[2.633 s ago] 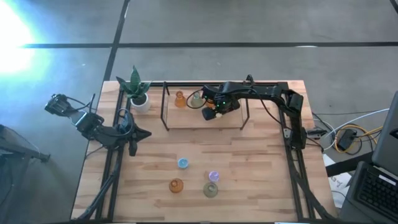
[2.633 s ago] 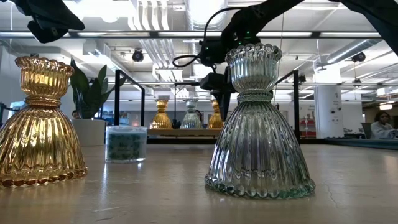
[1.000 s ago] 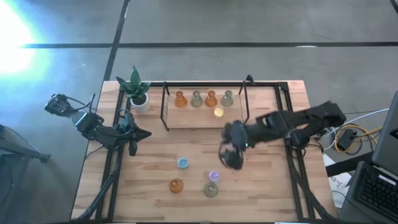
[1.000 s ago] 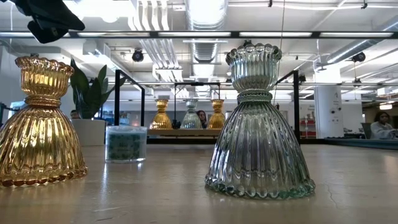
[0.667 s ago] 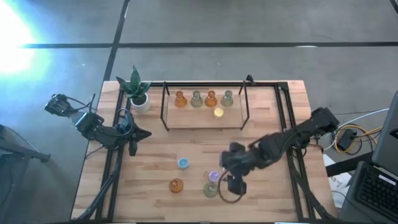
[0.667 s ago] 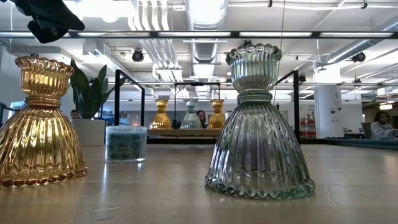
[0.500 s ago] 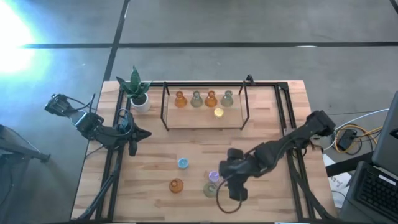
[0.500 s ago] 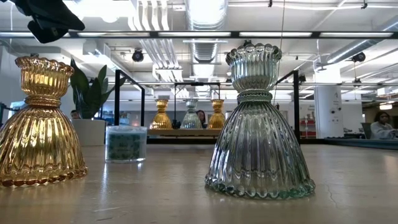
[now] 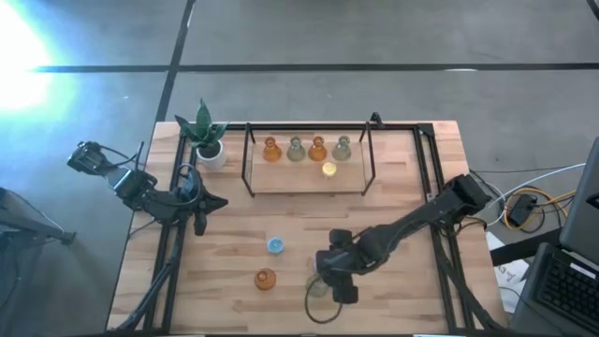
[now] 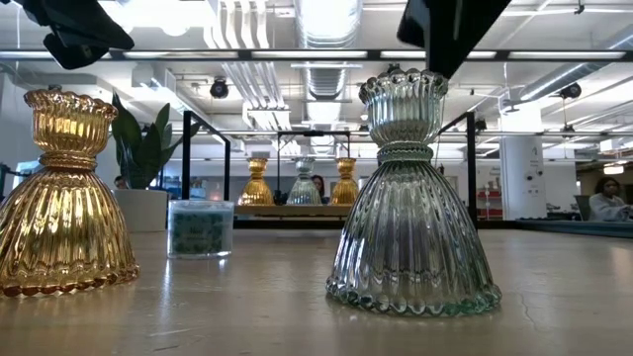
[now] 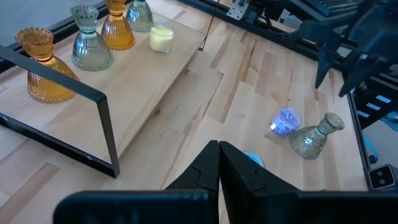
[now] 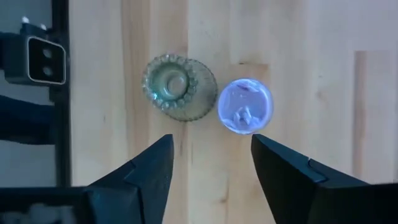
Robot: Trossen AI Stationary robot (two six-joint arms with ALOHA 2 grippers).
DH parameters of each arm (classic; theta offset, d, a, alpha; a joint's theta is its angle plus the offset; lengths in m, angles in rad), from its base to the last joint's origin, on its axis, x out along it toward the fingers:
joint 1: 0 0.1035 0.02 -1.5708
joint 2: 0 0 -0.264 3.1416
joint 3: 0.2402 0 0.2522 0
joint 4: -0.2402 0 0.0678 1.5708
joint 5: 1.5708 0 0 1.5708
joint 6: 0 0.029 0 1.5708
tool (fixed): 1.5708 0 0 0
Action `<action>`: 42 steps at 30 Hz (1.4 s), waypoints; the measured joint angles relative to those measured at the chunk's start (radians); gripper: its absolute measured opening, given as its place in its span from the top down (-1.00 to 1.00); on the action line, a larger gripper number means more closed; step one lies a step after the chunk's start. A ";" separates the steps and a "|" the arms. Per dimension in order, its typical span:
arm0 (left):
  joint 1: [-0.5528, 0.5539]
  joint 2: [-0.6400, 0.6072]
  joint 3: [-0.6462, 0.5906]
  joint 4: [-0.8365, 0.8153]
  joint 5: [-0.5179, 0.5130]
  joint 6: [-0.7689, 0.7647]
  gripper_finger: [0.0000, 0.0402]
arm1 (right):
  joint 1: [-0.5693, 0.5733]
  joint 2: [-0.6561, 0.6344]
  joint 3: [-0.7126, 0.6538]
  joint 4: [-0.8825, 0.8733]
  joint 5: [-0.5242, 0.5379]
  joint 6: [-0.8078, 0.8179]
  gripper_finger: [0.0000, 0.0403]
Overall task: Pick & Place candle stick holders
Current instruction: Put the purple candle on the shelf
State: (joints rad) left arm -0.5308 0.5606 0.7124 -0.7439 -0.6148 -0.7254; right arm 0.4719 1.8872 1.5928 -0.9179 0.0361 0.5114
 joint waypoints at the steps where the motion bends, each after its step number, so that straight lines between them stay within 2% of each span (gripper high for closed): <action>1: 0.000 0.001 0.000 0.000 0.001 0.000 0.94 | -0.008 0.001 -0.004 0.000 -0.013 0.000 0.01; 11: 0.000 0.005 -0.007 -0.006 0.003 -0.002 0.94 | -0.101 -0.005 -0.079 0.102 -0.126 -0.019 0.25; 20: 0.000 0.005 -0.035 -0.005 0.003 -0.039 0.94 | -0.150 -0.004 -0.139 0.147 -0.191 -0.041 0.37; 42: 0.000 0.005 -0.062 0.036 0.003 -0.042 0.94 | -0.215 -0.003 -0.285 0.315 -0.248 0.009 0.57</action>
State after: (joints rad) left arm -0.5305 0.5655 0.6502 -0.7083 -0.6113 -0.7677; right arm 0.2567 1.8847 1.3076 -0.6029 -0.2115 0.5199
